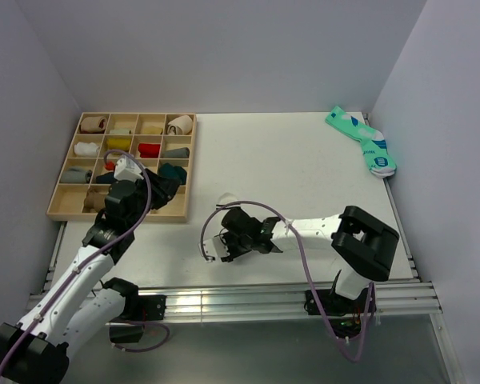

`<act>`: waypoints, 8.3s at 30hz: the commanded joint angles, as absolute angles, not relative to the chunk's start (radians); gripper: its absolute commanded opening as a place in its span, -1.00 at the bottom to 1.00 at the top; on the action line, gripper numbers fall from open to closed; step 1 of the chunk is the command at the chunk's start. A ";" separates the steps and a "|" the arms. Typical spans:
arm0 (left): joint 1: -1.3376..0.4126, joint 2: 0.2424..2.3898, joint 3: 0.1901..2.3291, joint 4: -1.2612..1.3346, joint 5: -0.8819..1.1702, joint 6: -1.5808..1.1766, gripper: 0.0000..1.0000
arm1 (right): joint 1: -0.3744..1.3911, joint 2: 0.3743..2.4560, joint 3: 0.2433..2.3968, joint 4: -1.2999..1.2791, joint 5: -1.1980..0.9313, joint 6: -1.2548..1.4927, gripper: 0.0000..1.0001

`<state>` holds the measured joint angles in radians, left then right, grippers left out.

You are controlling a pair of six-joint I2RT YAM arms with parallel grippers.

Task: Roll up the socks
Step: Roll the sock at the center of the board.

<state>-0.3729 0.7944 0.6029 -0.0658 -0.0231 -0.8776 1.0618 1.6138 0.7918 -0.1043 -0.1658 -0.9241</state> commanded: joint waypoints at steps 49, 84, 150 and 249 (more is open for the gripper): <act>-0.365 0.756 0.572 -0.081 0.115 -0.824 -0.19 | 0.966 1.901 1.187 -0.644 -0.275 -0.907 -0.30; -0.436 0.196 0.024 0.299 0.288 -0.862 -0.63 | 0.730 2.299 1.759 -1.405 -0.911 -0.943 -0.63; -0.841 1.474 0.241 0.971 0.270 -0.609 -0.29 | 0.712 2.324 1.740 -1.439 -0.919 -0.879 -0.67; -0.733 1.629 0.577 0.169 0.523 -1.101 -0.99 | 0.587 1.346 0.958 -0.520 -0.540 -0.676 -0.13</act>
<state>-0.7441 1.5963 0.5674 0.1719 0.4370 -1.0595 0.5556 1.4361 1.0237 -0.6003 -0.5545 -0.5632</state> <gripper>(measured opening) 0.022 0.440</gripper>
